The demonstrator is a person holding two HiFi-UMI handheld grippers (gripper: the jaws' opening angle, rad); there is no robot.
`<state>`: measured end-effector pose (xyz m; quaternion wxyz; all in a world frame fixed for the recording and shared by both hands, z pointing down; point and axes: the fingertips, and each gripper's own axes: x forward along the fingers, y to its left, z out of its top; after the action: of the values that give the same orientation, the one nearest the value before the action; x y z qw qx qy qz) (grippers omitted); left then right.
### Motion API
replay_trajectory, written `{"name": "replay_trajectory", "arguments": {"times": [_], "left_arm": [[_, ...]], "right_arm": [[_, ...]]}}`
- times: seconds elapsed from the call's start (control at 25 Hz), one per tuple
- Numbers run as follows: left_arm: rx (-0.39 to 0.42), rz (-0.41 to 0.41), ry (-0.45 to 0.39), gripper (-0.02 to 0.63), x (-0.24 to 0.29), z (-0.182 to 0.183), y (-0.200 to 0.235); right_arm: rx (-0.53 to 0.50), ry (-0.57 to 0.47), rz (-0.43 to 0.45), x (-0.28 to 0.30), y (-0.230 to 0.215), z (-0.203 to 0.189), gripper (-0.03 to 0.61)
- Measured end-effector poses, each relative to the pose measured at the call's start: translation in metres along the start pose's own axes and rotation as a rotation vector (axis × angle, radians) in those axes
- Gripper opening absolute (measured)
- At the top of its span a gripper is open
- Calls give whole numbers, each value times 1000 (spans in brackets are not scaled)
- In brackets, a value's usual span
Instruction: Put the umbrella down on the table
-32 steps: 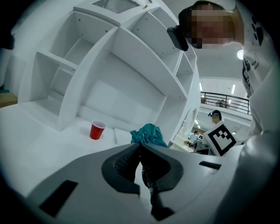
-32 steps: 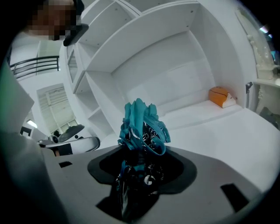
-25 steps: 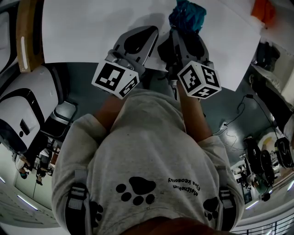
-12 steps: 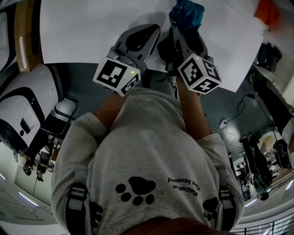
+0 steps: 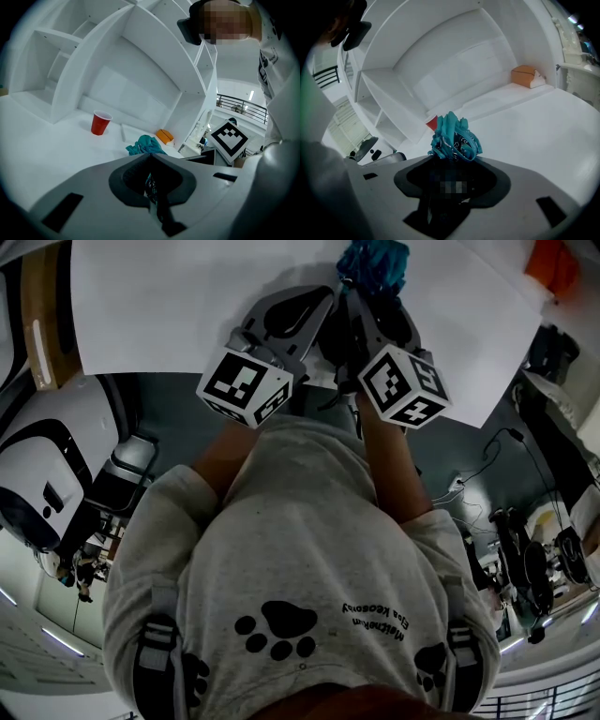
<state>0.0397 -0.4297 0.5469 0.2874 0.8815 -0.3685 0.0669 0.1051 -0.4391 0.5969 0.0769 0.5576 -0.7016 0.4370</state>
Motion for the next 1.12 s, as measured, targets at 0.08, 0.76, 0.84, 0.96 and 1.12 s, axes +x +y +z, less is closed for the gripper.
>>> {"name": "replay_trajectory", "arguments": {"times": [0.08, 0.76, 0.84, 0.96, 1.12], "left_arm": [[1, -3, 8, 18, 4, -2, 1], [-6, 0, 70, 18, 21, -22, 19], [-7, 0, 70, 18, 21, -21, 22], [-9, 2, 70, 18, 23, -21, 23], [-11, 6, 64, 18, 23, -18, 21]], "right_arm": [[-5, 7, 0, 2, -1, -1, 249], [-32, 32, -1, 16, 1, -6, 249], [-34, 36, 5, 17, 3, -7, 249], [-31, 50, 17, 17, 2, -6, 250], [-27, 67, 10, 12, 3, -5, 277]]}}
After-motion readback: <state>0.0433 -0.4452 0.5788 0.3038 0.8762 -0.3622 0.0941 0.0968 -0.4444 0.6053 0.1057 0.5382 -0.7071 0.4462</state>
